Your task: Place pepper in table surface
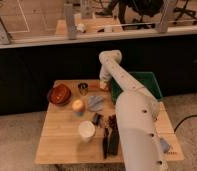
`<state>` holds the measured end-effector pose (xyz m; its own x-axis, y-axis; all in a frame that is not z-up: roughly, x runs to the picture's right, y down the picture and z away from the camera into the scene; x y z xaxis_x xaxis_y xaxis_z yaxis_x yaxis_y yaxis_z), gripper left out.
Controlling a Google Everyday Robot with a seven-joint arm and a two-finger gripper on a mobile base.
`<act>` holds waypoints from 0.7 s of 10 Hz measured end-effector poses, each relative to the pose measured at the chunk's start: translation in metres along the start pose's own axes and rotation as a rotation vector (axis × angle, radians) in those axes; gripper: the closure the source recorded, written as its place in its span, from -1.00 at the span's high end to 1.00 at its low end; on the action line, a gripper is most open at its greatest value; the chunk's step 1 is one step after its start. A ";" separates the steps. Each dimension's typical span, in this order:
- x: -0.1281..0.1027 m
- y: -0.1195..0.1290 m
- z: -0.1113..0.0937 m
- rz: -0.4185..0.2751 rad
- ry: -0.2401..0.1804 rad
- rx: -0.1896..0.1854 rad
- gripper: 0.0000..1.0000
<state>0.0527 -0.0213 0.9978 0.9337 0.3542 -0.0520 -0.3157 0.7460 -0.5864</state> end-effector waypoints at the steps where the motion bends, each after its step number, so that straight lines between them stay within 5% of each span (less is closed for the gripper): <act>1: -0.001 0.000 0.000 -0.013 -0.007 0.000 0.12; 7: -0.003 -0.002 -0.005 -0.047 -0.045 -0.004 0.20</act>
